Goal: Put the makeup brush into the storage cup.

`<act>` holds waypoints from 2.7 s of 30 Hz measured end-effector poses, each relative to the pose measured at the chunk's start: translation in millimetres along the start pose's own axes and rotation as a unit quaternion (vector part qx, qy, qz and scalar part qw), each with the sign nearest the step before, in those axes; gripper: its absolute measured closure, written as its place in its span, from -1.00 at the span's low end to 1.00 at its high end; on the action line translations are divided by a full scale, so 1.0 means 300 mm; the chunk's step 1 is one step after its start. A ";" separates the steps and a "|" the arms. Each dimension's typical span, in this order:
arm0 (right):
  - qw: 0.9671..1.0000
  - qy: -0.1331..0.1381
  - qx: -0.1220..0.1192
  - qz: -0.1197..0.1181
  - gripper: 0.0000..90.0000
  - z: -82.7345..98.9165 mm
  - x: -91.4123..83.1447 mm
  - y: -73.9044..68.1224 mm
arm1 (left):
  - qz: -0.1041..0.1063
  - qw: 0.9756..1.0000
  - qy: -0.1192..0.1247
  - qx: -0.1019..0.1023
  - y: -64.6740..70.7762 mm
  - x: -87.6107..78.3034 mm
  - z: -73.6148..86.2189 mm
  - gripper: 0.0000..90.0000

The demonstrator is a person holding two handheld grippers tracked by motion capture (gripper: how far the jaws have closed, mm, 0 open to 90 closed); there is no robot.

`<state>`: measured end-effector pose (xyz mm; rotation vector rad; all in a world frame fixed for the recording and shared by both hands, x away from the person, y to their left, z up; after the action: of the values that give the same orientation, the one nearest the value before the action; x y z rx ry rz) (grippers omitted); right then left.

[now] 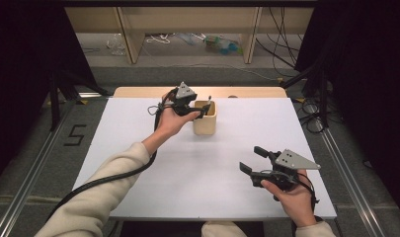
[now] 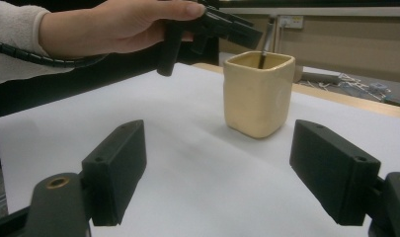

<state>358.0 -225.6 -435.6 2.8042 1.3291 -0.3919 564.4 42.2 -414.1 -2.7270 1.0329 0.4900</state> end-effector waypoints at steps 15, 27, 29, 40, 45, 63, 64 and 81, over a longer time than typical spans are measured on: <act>1.000 0.001 0.004 -0.005 -0.49 0.001 0.005 -0.002 | 0.021 1.000 0.018 0.003 -0.023 -0.099 0.031 -0.68; 1.000 0.000 0.005 -0.005 -0.49 0.001 0.005 -0.003 | 0.019 1.000 0.021 0.010 -0.037 -0.189 0.064 -0.67; 1.000 0.001 0.004 -0.003 -0.49 0.001 0.006 -0.003 | 0.019 0.999 0.023 0.013 -0.038 -0.210 0.071 -0.67; 1.000 -0.001 0.004 -0.005 -0.49 0.001 0.006 -0.002 | 0.023 0.999 0.041 0.014 -0.037 -0.323 0.102 -0.67; 1.000 -0.002 0.005 -0.005 -0.49 0.001 0.007 -0.003 | 0.025 0.999 0.041 0.014 -0.037 -0.370 0.123 -0.67; 1.000 -0.011 0.003 -0.001 -0.49 -0.001 0.005 0.000 | 0.018 0.998 0.057 0.002 -0.037 -0.541 0.203 -0.66; 1.000 -0.008 0.004 -0.002 -0.49 -0.001 0.006 -0.001 | 0.018 0.998 0.059 0.001 -0.037 -0.548 0.208 -0.66; 1.000 0.001 0.007 -0.001 -0.49 -0.001 0.013 0.000 | 0.021 0.997 0.078 -0.007 -0.014 -0.648 0.261 -0.66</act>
<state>360.3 -222.7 -436.3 2.8150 1.3363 -0.4009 411.7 185.9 -415.0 -2.7975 1.1300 0.2950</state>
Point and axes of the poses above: each handheld gripper's, and its own axes: x roughly forward along the jaws, z roughly out of its underside, y roughly to its right, the point moved 3 cm from there along x, roughly forward along the jaws, and after that the axes turned 4 degrees about -z, right-handed, at the moved point
